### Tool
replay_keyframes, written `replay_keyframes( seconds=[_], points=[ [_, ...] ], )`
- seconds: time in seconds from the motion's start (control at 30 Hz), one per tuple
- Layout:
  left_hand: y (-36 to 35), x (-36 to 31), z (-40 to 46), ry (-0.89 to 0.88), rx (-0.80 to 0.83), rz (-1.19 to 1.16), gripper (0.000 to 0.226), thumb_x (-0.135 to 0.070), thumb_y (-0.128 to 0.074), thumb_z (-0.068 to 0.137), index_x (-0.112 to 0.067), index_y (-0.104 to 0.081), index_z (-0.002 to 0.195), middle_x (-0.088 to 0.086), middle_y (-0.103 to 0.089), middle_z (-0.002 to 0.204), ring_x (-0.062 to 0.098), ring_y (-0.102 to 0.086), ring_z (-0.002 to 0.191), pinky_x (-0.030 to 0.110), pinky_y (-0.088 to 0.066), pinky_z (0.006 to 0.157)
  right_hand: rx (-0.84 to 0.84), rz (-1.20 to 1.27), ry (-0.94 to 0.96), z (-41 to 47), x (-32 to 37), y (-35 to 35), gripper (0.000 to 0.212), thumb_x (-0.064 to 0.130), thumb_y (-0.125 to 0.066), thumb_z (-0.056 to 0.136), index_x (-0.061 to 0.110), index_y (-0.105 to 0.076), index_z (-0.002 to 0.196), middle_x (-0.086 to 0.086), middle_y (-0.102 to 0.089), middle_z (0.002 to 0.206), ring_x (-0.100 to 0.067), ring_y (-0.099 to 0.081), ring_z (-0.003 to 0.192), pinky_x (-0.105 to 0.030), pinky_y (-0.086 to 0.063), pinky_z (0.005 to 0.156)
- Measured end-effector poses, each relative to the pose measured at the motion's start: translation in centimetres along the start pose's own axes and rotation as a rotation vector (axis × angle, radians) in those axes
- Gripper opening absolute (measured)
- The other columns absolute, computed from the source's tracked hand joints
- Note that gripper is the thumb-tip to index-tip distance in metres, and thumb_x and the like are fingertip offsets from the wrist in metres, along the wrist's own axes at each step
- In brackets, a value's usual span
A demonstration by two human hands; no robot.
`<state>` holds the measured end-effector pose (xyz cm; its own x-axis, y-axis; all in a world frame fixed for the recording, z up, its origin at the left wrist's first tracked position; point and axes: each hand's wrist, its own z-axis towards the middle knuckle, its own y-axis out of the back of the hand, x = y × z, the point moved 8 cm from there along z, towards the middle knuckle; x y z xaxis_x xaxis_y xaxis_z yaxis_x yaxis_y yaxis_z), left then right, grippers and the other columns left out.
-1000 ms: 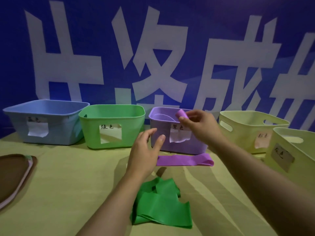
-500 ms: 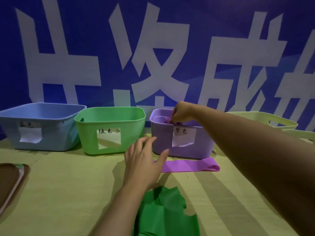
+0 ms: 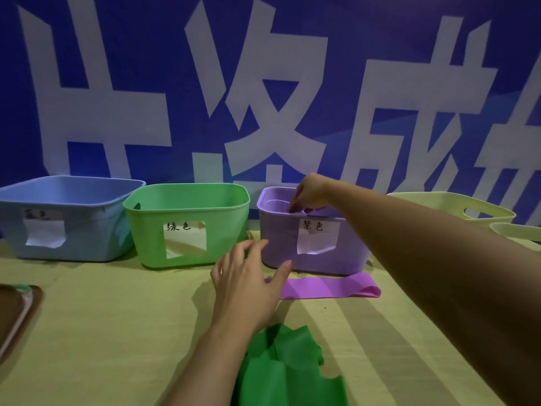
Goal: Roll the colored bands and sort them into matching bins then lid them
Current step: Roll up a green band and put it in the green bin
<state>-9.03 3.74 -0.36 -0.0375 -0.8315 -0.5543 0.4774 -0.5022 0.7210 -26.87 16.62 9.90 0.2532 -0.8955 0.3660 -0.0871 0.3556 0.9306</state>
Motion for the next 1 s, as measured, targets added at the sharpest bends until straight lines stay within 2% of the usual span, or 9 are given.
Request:
replay_keyframes(
  seconds=[0.1, 0.3, 0.37, 0.5, 0.67, 0.73, 0.8, 0.9, 1.0],
  points=[
    [0.1, 0.1, 0.0, 0.010, 0.006, -0.005, 0.065, -0.071, -0.045, 0.095, -0.039, -0.036, 0.151, -0.010, -0.038, 0.154, 0.015, -0.031, 0.144, 0.042, -0.024, 0.119, -0.119, 0.070, 0.129, -3.0, 1.6, 2.2, 0.032, 0.032, -0.078, 0.090, 0.011, -0.076, 0.114, -0.007, -0.074, 0.105, -0.022, -0.069, 0.096, -0.031, -0.055, 0.085],
    [0.3, 1.2, -0.1, 0.101, 0.035, -0.005, 0.067, -0.064, -0.054, 0.095, -0.034, -0.037, 0.152, -0.005, -0.041, 0.153, 0.019, -0.038, 0.142, 0.044, -0.029, 0.117, -0.214, 0.187, 0.284, -11.2, 1.6, 2.7, 0.030, 0.033, -0.075, 0.092, 0.017, -0.073, 0.117, 0.006, -0.070, 0.104, -0.006, -0.065, 0.089, -0.013, -0.049, 0.068],
    [0.3, 1.7, -0.2, 0.145, 0.058, 0.027, 0.066, -0.060, -0.056, 0.096, -0.032, -0.035, 0.153, -0.003, -0.042, 0.154, 0.021, -0.039, 0.142, 0.046, -0.031, 0.116, -0.216, 0.248, 0.282, -13.3, 0.2, 1.4, 0.027, 0.033, -0.076, 0.091, 0.018, -0.075, 0.113, 0.008, -0.073, 0.102, -0.003, -0.067, 0.089, -0.015, -0.054, 0.075],
    [0.1, 2.5, -0.4, 0.203, 0.098, 0.064, 0.066, -0.057, -0.058, 0.096, -0.028, -0.037, 0.152, 0.000, -0.047, 0.152, 0.024, -0.044, 0.139, 0.045, -0.036, 0.113, -0.122, 0.374, 0.212, -16.2, -2.6, -3.9, 0.023, 0.029, -0.077, 0.089, 0.019, -0.075, 0.109, 0.009, -0.075, 0.099, 0.000, -0.069, 0.089, -0.025, -0.058, 0.089],
    [0.0, 2.3, -0.6, 0.162, 0.117, 0.018, 0.058, -0.058, -0.063, 0.093, -0.027, -0.054, 0.142, 0.001, -0.058, 0.140, 0.024, -0.052, 0.129, 0.043, -0.046, 0.106, 0.056, 0.400, 0.195, -18.1, -2.7, -9.8, 0.024, 0.044, -0.077, 0.087, 0.025, -0.076, 0.102, 0.009, -0.076, 0.092, -0.002, -0.070, 0.085, -0.026, -0.059, 0.084],
    [0.7, 1.9, -0.7, 0.130, 0.081, 0.045, 0.051, -0.058, -0.062, 0.094, -0.028, -0.060, 0.135, 0.001, -0.060, 0.135, 0.024, -0.051, 0.126, 0.040, -0.046, 0.102, 0.122, 0.350, 0.218, -18.5, -2.4, -10.9, 0.028, 0.052, -0.076, 0.085, 0.026, -0.078, 0.095, 0.008, -0.077, 0.089, -0.005, -0.070, 0.082, -0.029, -0.059, 0.081],
    [1.1, 1.4, -0.7, 0.103, 0.060, 0.045, 0.044, -0.056, -0.062, 0.094, -0.029, -0.065, 0.129, 0.000, -0.060, 0.132, 0.024, -0.051, 0.124, 0.038, -0.044, 0.100, 0.183, 0.319, 0.241, -19.2, -2.3, -11.4, 0.031, 0.055, -0.078, 0.082, 0.026, -0.079, 0.093, 0.008, -0.077, 0.088, -0.005, -0.070, 0.081, -0.025, -0.057, 0.076],
    [1.2, 0.5, -0.7, 0.044, 0.054, -0.023, 0.034, -0.053, -0.062, 0.095, -0.030, -0.070, 0.119, -0.003, -0.061, 0.128, 0.021, -0.053, 0.122, 0.037, -0.043, 0.099, 0.186, 0.320, 0.289, -19.6, -2.3, -11.4, 0.023, 0.046, -0.082, 0.082, 0.025, -0.080, 0.091, 0.007, -0.077, 0.087, -0.008, -0.070, 0.081, -0.024, -0.057, 0.073],
    [1.0, -0.5, -0.9, -0.005, 0.092, -0.199, 0.024, -0.048, -0.065, 0.096, -0.030, -0.073, 0.110, -0.011, -0.064, 0.118, 0.011, -0.058, 0.111, 0.034, -0.046, 0.094, 0.096, 0.411, 0.281, -19.5, -2.7, -10.2, 0.015, 0.038, -0.079, 0.087, 0.022, -0.078, 0.086, 0.009, -0.075, 0.081, -0.004, -0.068, 0.076, -0.017, -0.053, 0.065]
  ],
)
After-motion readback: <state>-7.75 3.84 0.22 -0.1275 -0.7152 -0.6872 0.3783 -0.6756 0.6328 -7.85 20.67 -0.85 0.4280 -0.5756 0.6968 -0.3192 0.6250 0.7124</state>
